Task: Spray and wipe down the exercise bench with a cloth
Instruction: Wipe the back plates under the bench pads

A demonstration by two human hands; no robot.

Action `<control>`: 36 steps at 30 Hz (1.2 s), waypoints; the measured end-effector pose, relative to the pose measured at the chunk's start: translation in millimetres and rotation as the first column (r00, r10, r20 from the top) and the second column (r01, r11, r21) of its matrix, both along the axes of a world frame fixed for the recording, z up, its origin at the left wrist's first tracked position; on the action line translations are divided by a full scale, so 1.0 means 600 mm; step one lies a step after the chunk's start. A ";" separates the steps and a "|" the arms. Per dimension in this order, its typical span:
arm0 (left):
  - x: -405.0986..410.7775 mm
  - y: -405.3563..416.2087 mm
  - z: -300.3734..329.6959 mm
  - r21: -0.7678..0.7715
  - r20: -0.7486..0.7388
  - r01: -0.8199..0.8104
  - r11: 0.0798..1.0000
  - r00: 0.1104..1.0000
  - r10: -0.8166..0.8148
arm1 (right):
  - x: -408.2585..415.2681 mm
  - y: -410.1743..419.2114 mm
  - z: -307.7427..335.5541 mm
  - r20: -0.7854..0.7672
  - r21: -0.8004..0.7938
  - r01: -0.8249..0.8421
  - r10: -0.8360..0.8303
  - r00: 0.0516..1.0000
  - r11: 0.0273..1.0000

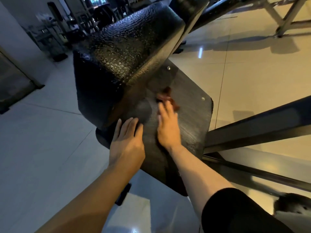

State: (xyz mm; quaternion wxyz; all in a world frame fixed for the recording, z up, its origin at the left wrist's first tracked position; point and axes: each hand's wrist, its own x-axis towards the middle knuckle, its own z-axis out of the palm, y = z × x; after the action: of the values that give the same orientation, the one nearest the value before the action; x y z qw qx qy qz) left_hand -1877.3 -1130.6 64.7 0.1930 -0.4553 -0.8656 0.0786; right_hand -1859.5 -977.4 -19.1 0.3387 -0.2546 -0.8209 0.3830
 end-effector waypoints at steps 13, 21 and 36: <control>-0.050 0.063 0.014 -0.173 -0.089 -0.002 0.985 0.996 -0.013 | -0.070 0.001 0.081 -0.116 0.004 -0.154 0.154 0.981 0.988; -0.054 0.117 -0.019 0.069 0.042 0.140 0.988 0.989 -0.143 | -0.033 0.124 -0.004 0.113 -0.086 0.079 -0.070 0.991 0.993; -0.144 0.178 -0.032 0.007 -0.063 0.155 0.988 0.986 -0.155 | -0.146 0.173 0.086 -0.025 0.082 -0.138 0.140 0.990 0.987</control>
State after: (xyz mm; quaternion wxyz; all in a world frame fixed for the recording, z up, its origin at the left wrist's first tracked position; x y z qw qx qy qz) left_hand -1963.8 -1023.7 45.7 0.2284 -0.5174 -0.8215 0.0722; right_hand -1946.9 -873.8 32.7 0.3337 -0.1770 -0.8459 0.3766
